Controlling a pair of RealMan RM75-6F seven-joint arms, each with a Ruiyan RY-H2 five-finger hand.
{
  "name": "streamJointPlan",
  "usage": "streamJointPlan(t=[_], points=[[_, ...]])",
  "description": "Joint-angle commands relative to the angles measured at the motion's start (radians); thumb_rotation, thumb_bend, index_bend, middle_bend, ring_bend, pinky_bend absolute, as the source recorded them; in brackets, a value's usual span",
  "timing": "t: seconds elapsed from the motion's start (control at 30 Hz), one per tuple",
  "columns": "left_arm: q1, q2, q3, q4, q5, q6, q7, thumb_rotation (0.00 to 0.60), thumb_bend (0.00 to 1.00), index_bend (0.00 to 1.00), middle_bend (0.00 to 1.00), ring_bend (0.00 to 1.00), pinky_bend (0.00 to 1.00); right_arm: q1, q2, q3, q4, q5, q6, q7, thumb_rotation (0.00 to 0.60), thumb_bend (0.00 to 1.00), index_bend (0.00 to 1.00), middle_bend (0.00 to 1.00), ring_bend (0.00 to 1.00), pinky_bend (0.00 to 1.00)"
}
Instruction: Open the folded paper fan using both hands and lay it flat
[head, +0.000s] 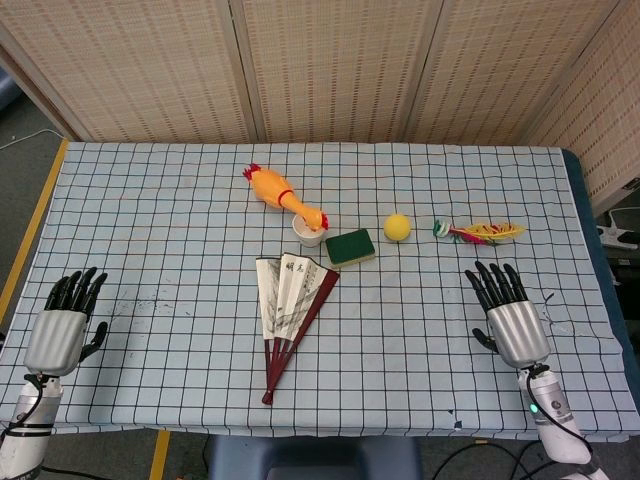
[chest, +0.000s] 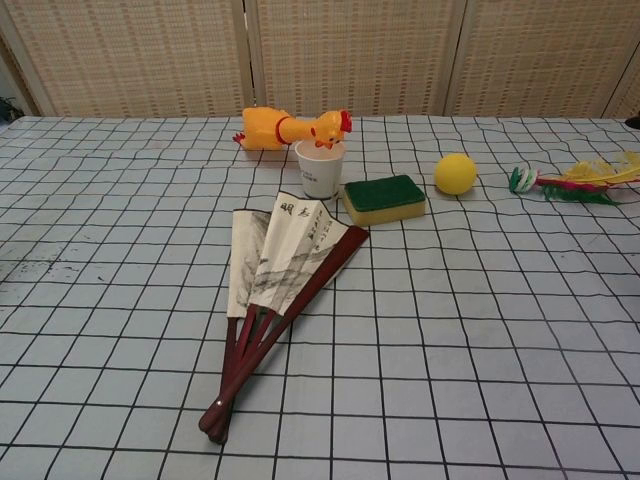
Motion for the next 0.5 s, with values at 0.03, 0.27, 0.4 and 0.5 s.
streamJointPlan(t=[0.03,0.27,0.4,0.5], points=[[0.001,-0.001,0.002,-0.004,0.006,0.004,0.006,0.600,0.43,0.00,0.00,0.00,0.10,0.006,-0.006,-0.004,0.006,-0.008,-0.008,0.005,0.600,0.07,0.00,0.00,0.00,0.00],[-0.006,-0.006,-0.001,-0.002,0.000,-0.009,0.000,0.600,0.43,0.00,0.00,0.00,0.10,0.085,-0.082,-0.025,0.090,-0.127,-0.033,0.043,0.600,0.07,0.01,0.00,0.00,0.00],[-0.012,-0.008,-0.010,-0.002,-0.022,-0.029,-0.005,0.600,0.43,0.00,0.00,0.00,0.11,0.193,-0.153,-0.018,0.128,-0.219,-0.077,0.072,0.600,0.07,0.14,0.00,0.00,0.00],[-0.011,-0.004,-0.011,-0.004,-0.029,-0.033,-0.010,0.600,0.43,0.00,0.00,0.00,0.11,0.261,-0.229,-0.008,0.186,-0.255,-0.114,0.073,0.600,0.07,0.27,0.00,0.00,0.00]])
